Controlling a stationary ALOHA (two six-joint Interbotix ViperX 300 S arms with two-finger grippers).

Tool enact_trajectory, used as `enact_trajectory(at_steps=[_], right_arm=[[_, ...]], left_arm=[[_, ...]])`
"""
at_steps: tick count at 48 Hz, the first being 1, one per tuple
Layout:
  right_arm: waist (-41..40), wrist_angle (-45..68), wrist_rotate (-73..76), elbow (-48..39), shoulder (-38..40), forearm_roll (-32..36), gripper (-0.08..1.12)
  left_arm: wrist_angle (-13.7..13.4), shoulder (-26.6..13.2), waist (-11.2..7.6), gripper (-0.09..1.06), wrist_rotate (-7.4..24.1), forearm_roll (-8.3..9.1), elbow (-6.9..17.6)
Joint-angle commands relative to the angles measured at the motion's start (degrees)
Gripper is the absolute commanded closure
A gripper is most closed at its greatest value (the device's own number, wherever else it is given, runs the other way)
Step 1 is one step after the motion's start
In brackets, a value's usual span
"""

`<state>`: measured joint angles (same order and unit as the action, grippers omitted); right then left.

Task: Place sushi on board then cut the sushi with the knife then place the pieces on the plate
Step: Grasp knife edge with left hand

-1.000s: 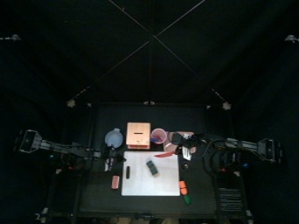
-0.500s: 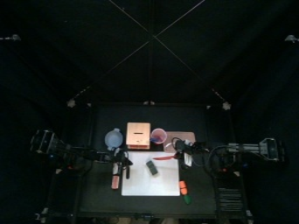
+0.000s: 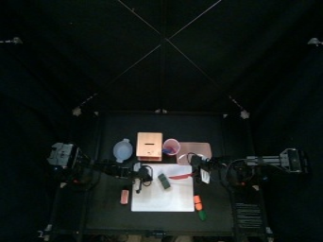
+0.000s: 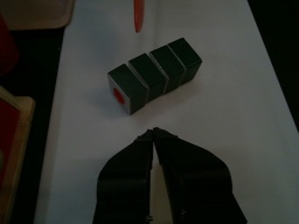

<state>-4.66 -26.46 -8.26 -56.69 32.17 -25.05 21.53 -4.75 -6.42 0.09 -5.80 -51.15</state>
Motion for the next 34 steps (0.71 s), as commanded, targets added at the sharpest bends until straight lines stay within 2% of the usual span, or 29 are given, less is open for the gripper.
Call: enact_trajectory(at_steps=[1, 20, 34], right_arm=[[1.23, 0.09, -0.09, 0.35, 0.00, -1.23, 0.64], [1.93, -0.53, -0.09, 0.26, -1.76, -1.41, 0.64], [1.41, 0.00, -0.09, 0.26, 0.00, 0.53, 0.64]], left_arm=[[0.35, -1.23, 0.44, 0.45, 0.00, -0.18, 2.55], [0.35, -3.34, 2.99, 0.45, 0.18, -0.09, 5.01], [0.09, -5.45, 3.60, 0.45, 0.35, 0.09, 6.94]])
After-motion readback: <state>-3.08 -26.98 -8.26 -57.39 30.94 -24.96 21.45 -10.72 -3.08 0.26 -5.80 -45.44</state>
